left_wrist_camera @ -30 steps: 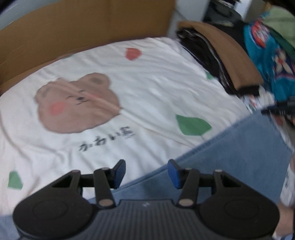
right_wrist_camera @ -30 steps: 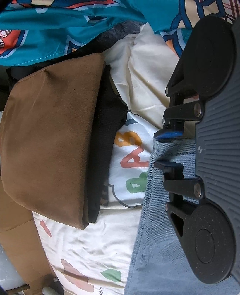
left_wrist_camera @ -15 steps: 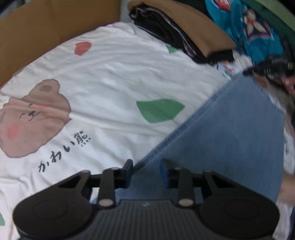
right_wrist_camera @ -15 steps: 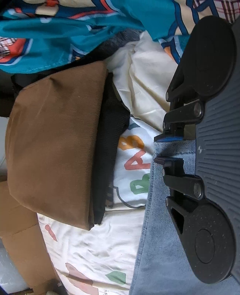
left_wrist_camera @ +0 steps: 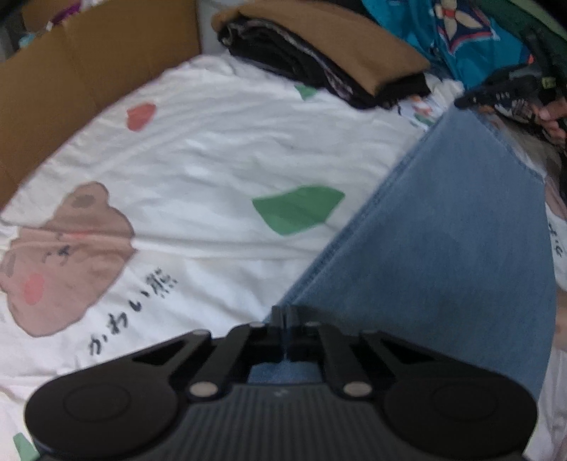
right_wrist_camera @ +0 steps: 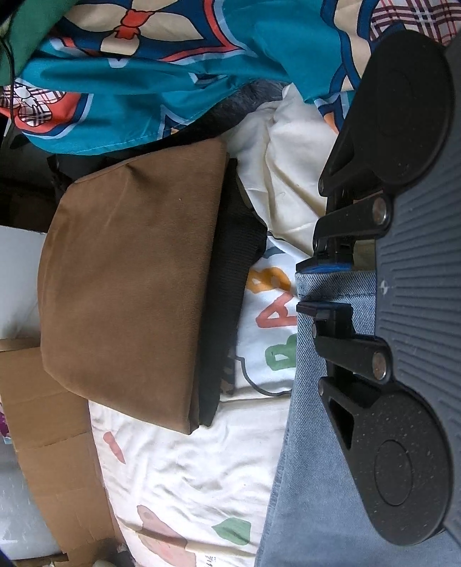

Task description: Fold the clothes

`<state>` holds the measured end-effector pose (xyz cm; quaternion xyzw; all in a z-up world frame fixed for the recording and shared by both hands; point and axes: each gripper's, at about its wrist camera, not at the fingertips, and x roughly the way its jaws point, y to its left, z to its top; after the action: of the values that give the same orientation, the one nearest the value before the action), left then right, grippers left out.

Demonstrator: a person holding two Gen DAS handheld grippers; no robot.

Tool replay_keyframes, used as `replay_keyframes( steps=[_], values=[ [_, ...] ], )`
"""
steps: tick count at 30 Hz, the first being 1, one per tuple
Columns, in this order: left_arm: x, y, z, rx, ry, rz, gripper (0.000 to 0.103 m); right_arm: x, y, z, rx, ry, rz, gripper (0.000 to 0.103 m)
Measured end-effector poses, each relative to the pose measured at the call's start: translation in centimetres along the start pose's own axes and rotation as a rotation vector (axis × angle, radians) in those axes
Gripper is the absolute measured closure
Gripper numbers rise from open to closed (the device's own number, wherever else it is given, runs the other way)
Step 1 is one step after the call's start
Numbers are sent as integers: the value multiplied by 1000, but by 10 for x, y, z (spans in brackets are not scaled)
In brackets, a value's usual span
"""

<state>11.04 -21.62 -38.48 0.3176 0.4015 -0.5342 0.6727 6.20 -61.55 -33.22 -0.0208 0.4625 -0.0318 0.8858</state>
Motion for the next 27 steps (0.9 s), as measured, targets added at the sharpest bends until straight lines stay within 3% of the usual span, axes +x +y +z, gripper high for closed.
replay_keyframes(
  steps=[12, 22, 27],
  values=[
    [-14, 7, -4, -79, -91, 8, 103, 1, 2, 5, 13, -16, -11, 88],
    [18, 19, -7, -157, -46, -11, 103, 30, 0, -1, 25, 51, -9, 88],
    [12, 24, -6, -189, -39, 35, 102, 36, -1, -2, 29, 84, -6, 87]
  ],
)
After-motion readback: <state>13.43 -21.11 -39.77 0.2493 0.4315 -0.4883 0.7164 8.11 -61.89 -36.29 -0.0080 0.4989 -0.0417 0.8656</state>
